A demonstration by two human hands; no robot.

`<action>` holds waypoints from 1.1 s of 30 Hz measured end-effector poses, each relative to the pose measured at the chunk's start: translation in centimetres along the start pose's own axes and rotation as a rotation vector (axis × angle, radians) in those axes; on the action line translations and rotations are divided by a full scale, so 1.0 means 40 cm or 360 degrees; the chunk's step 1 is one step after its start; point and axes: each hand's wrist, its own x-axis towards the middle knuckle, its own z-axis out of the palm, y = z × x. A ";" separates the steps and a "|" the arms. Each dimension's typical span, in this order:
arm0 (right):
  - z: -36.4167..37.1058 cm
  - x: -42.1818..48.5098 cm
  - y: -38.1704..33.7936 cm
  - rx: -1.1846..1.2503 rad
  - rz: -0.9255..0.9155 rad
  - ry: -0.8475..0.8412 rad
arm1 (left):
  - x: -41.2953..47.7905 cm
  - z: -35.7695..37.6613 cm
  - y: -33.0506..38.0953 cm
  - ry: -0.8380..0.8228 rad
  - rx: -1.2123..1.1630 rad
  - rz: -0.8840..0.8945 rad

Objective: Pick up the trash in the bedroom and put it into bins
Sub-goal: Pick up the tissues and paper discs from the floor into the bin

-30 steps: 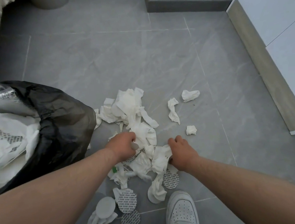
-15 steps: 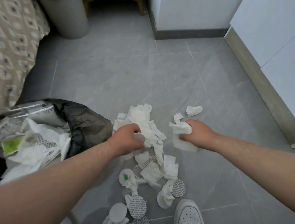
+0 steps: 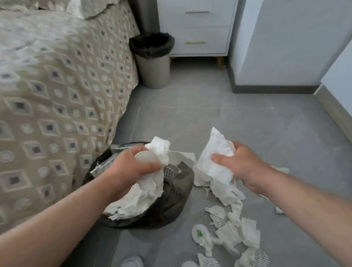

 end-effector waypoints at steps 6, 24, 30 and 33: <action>0.085 0.034 0.011 0.0107 0.0142 -0.0020 | 0.038 -0.148 -0.190 0.0245 0.0521 -0.0177; 0.166 0.049 0.027 0.0049 0.0292 -0.0139 | 0.124 -0.162 -0.318 0.0301 0.1205 0.0077; 0.198 0.040 0.009 -0.0093 0.0294 -0.0137 | 0.005 -0.224 -0.323 0.0653 0.1369 0.0327; 0.241 0.034 -0.007 -0.0330 0.0145 -0.0169 | -0.026 -0.222 -0.398 0.0469 0.1495 0.0245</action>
